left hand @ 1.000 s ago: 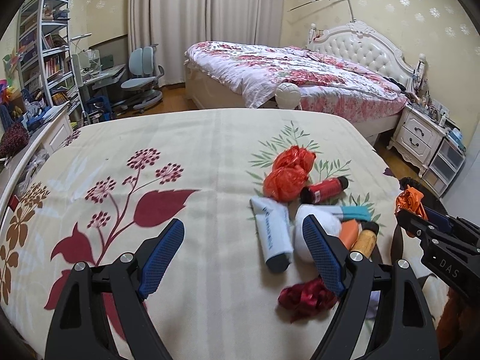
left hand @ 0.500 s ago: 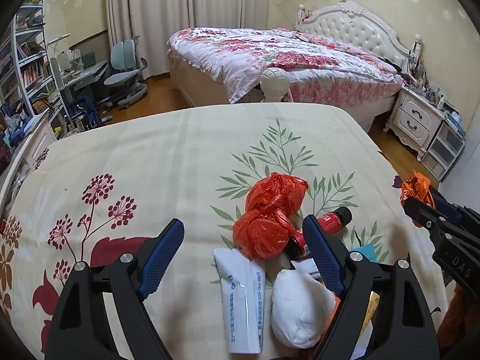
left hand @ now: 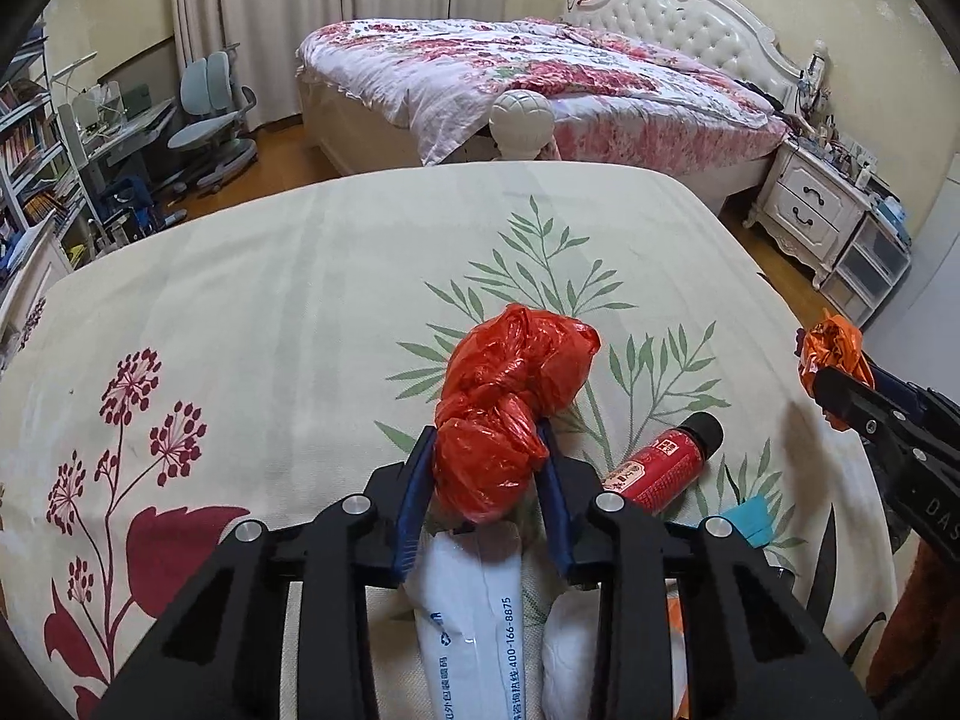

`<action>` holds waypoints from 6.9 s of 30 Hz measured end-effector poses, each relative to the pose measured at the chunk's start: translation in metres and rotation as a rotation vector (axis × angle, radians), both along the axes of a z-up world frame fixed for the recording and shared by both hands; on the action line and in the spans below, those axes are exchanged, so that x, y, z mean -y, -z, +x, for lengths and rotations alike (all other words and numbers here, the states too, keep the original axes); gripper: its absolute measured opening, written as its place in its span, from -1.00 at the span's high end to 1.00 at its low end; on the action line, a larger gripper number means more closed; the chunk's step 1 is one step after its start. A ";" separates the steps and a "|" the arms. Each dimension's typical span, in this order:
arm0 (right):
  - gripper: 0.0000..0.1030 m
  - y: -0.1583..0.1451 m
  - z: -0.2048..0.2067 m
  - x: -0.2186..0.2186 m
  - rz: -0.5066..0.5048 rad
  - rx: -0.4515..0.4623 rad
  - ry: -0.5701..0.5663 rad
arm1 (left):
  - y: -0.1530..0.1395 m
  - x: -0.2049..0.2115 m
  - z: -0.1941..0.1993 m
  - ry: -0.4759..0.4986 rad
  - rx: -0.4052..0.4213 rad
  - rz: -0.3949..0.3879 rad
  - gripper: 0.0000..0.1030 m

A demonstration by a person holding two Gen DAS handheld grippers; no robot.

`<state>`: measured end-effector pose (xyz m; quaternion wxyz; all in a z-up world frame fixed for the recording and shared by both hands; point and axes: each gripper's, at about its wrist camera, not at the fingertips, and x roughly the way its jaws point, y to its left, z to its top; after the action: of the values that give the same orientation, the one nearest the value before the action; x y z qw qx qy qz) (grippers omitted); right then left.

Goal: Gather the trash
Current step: 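Grasp the orange plastic bag with the right tool while the left tool grasps the red plastic bag, then carry both bags over the black bin and open both tools to drop them, then move both open tools back to the remaining items on the bed, then grasp the lavender cloth with the right tool while the left tool grasps the dark red ribbon, then carry the lavender cloth and dark red ribbon over the black bin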

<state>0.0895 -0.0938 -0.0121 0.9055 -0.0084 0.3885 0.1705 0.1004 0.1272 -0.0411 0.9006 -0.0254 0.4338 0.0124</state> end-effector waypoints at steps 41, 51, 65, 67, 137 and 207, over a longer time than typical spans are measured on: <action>0.22 0.008 -0.038 0.201 -0.075 0.039 0.403 | -0.007 0.239 -0.014 0.335 0.104 -0.032 0.35; 0.04 0.024 -0.023 0.225 -0.048 0.016 0.463 | 0.005 0.265 0.006 0.362 0.100 0.019 -0.04; -0.81 0.015 -0.039 0.224 -0.110 0.094 0.572 | -0.013 0.238 -0.006 0.264 0.139 0.020 -0.53; -0.82 0.012 -0.045 0.221 -0.111 0.110 0.574 | -0.017 0.232 -0.010 0.255 0.145 0.026 -0.55; 0.10 0.022 -0.145 0.008 -0.126 -0.001 -0.045 | 0.009 0.023 -0.151 -0.039 0.079 0.073 -0.56; 0.10 -0.001 -0.070 0.192 -0.098 0.119 0.441 | -0.022 0.220 -0.035 0.302 0.226 -0.020 0.29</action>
<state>0.0194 -0.2859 -0.0110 0.9407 0.0227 0.3347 -0.0513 0.0657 -0.0932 -0.0189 0.9349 0.0297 0.3288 -0.1303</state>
